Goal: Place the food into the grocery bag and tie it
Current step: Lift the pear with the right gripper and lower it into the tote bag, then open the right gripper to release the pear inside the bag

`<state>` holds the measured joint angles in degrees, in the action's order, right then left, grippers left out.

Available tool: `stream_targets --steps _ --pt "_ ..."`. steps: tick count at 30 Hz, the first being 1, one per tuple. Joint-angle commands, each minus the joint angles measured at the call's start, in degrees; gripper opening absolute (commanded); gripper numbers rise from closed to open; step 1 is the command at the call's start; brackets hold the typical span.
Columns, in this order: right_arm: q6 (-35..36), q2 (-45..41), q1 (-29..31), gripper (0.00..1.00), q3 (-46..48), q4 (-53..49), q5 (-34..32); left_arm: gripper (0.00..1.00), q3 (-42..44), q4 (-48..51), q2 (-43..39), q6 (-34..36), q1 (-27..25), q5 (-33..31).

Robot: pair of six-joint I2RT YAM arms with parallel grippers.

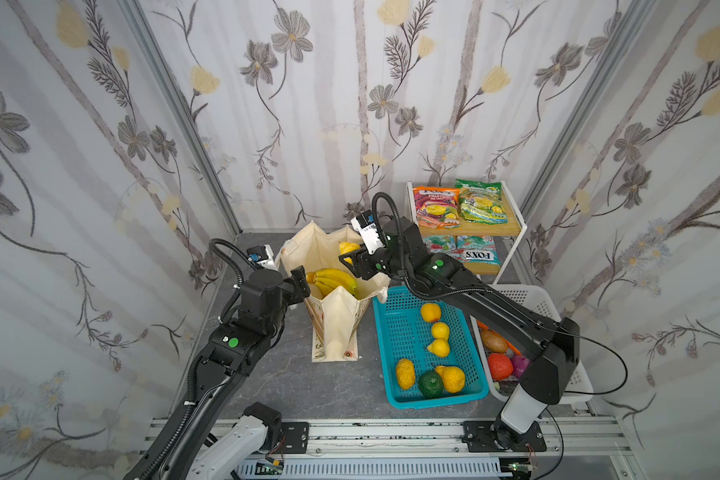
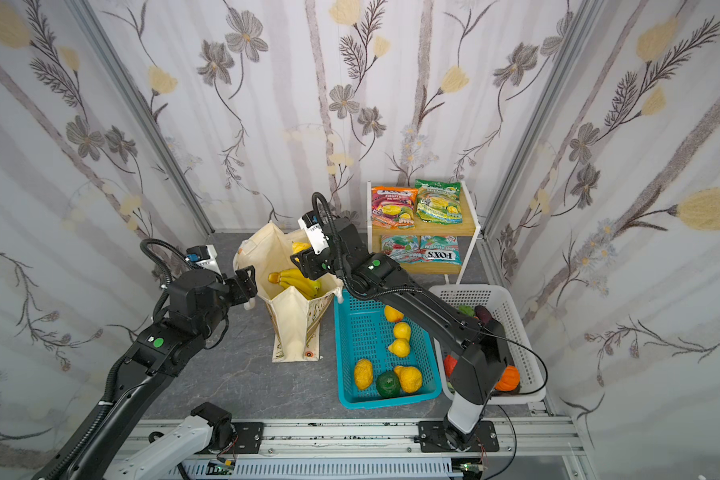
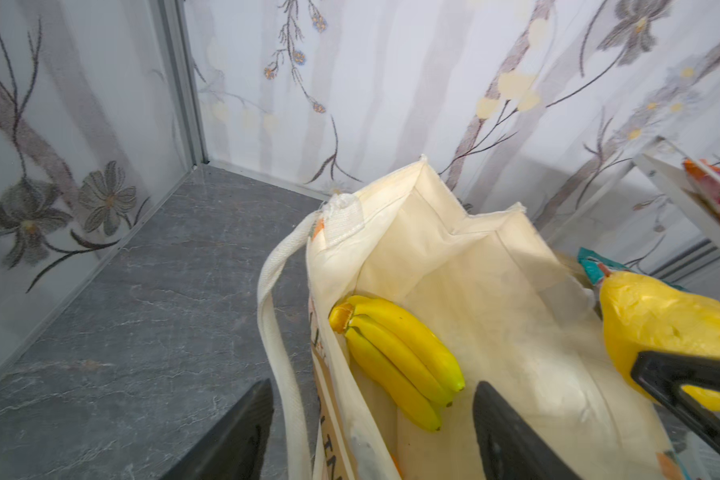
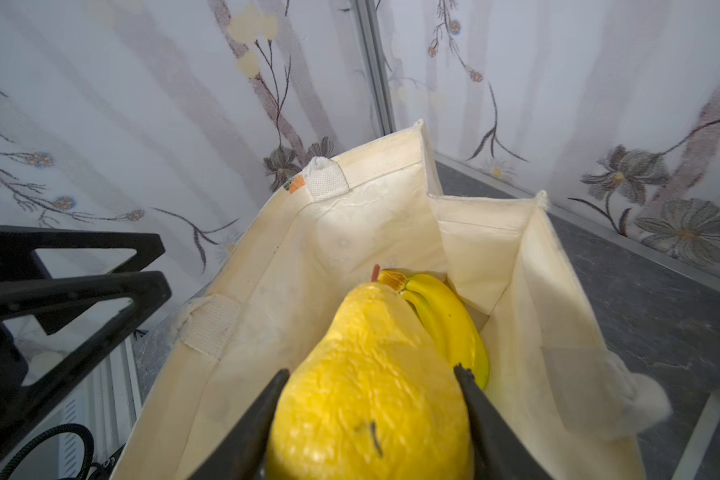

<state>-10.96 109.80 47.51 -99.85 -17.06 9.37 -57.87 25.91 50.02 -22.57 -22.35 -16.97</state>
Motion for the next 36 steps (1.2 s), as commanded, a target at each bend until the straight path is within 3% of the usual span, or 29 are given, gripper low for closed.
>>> stream_targets --steps 1,7,10,12,14,16,19,36 --pt "3.52 5.33 0.30 0.57 -6.89 -6.45 4.36 0.81 0.50 -2.65 1.69 1.66 3.69 4.08" --pt "6.06 14.00 0.64 0.56 -15.47 -13.04 3.84 0.57 4.48 -9.22 3.18 2.70 8.75 18.57" --pt "7.15 16.34 1.00 0.56 -16.98 -14.67 4.41 0.50 4.92 -9.30 4.78 1.86 9.08 21.37" --pt "8.28 17.42 1.26 0.56 -17.13 -15.37 5.12 0.38 5.22 -9.30 5.71 1.52 9.08 21.64" --pt "9.48 18.91 1.68 0.56 -17.79 -16.75 5.27 0.14 5.40 -9.37 6.27 0.93 9.16 21.71" --pt "10.42 20.28 1.85 0.56 -18.52 -18.22 6.88 0.03 5.30 -9.39 6.25 0.62 9.17 22.23" --pt "11.25 22.20 2.30 0.57 -18.80 -19.03 7.77 0.01 5.04 -9.39 5.73 0.42 9.19 22.29" --pt "8.49 34.00 2.94 0.58 -20.38 -17.25 -1.51 0.00 5.44 -9.39 4.39 0.51 9.25 22.51"
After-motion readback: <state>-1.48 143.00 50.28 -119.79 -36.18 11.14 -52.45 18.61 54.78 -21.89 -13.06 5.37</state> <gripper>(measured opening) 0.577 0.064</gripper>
